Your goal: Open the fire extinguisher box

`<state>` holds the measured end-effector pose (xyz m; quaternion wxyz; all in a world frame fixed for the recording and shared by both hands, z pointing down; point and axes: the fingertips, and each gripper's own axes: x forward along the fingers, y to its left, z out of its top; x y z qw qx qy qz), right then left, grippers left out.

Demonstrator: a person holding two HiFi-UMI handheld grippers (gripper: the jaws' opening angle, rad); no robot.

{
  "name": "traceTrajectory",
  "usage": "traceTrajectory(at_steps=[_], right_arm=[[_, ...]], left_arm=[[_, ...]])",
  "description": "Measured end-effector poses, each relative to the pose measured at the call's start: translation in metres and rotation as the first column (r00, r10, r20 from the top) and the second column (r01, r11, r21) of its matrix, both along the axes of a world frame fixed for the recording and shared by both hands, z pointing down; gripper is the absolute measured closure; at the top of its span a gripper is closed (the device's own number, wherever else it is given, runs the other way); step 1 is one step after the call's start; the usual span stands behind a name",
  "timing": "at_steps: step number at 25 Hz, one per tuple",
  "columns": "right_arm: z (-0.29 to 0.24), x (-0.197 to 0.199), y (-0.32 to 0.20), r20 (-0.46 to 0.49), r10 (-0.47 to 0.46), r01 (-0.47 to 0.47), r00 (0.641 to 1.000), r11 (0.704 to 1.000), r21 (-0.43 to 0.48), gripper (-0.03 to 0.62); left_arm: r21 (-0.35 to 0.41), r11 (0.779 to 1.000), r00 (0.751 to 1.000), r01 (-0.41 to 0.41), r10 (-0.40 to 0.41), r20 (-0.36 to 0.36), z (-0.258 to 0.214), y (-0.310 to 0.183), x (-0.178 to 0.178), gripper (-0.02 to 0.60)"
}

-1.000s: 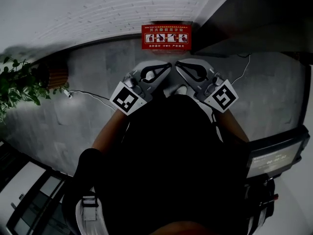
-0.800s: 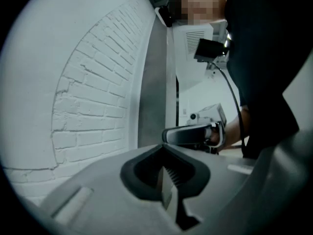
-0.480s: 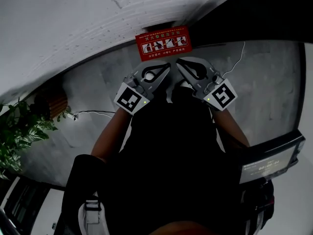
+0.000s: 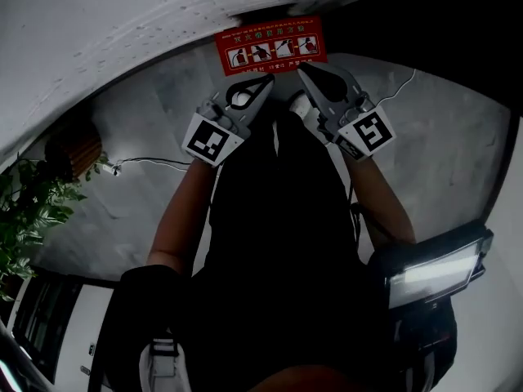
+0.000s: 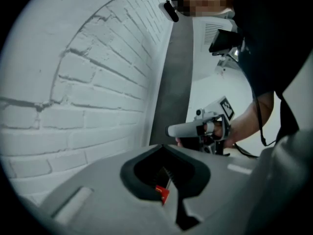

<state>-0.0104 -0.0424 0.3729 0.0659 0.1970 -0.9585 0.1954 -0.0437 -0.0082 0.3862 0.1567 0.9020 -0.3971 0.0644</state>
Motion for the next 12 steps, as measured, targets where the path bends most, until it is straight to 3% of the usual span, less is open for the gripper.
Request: traceTrajectory(at_steps=[6,10,12], right_arm=[[0.126,0.011,-0.001,-0.091,0.067,-0.081,0.994,0.984,-0.16,0.579],[0.202,0.014,0.017,-0.121,0.096,-0.128,0.988,0.945,-0.302,0.536],[0.235,0.017,0.024,-0.129,0.129,-0.169,0.983,0.91,-0.379,0.526]], left_arm=[[-0.02,1.0,0.999,0.016,-0.016,0.028,0.075,-0.004,0.009,0.58],[-0.08,0.997,0.999,0.005,-0.002,0.044,0.13,0.002,0.022,0.58],[-0.114,0.993,0.999,0.005,0.001,0.053,0.158,0.005,0.027,0.58]])
